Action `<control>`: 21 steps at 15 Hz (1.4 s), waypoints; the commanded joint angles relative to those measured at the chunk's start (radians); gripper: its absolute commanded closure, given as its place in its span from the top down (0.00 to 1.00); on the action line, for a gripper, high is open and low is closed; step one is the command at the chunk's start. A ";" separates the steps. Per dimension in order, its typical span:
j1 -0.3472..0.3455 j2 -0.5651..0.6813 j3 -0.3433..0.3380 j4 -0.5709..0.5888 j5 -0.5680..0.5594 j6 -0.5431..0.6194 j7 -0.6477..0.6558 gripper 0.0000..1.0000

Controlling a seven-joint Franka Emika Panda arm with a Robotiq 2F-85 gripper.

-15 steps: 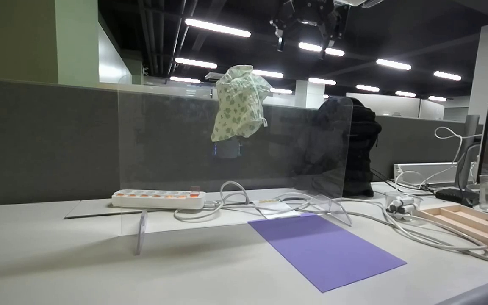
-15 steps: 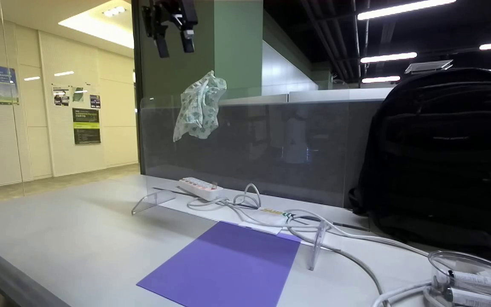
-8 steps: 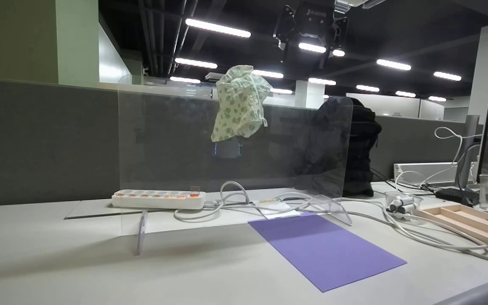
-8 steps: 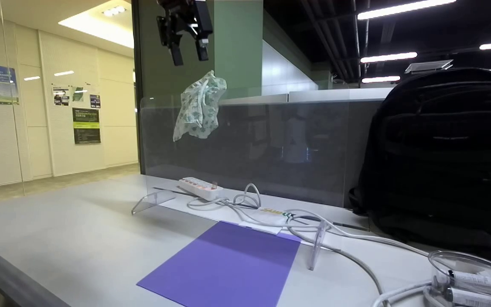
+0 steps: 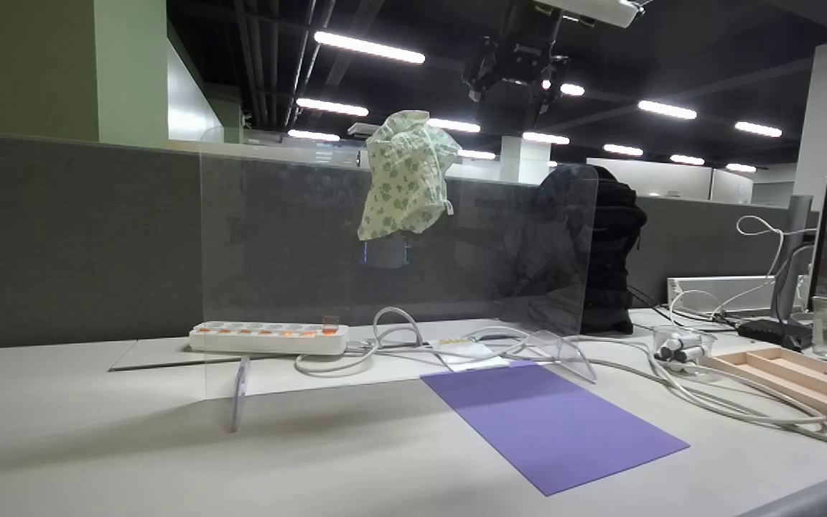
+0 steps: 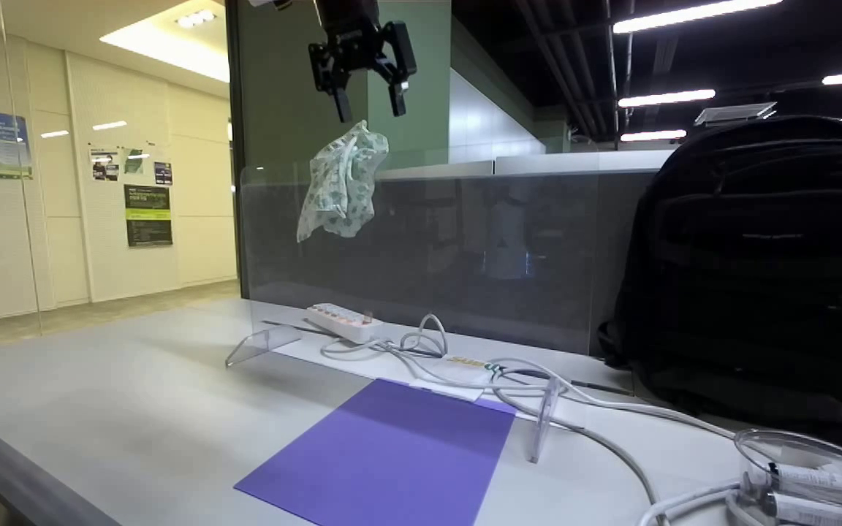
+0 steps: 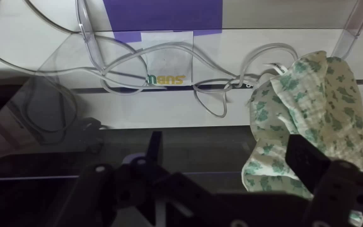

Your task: Put the cloth on the table

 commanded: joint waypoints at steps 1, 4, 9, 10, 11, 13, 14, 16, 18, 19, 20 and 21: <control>0.056 0.104 -0.030 0.092 0.043 0.024 -0.117 1.00; 0.088 0.160 -0.025 0.140 0.089 0.016 -0.205 1.00; 0.104 0.228 -0.018 0.199 0.111 0.005 -0.281 1.00; 0.103 0.238 -0.017 0.207 0.108 0.004 -0.287 1.00; 0.103 0.247 -0.016 0.213 0.112 0.002 -0.298 0.75; 0.102 0.258 -0.013 0.220 0.119 0.000 -0.314 0.68; 0.101 0.261 -0.012 0.224 0.121 0.000 -0.321 0.60; 0.103 0.261 -0.009 0.225 0.141 -0.004 -0.339 0.46; 0.105 0.259 -0.006 0.222 0.159 -0.012 -0.356 0.32; 0.106 0.257 -0.004 0.221 0.170 -0.020 -0.365 0.25; 0.108 0.255 -0.002 0.218 0.179 -0.026 -0.370 0.19; 0.109 0.253 0.000 0.215 0.186 -0.031 -0.371 0.12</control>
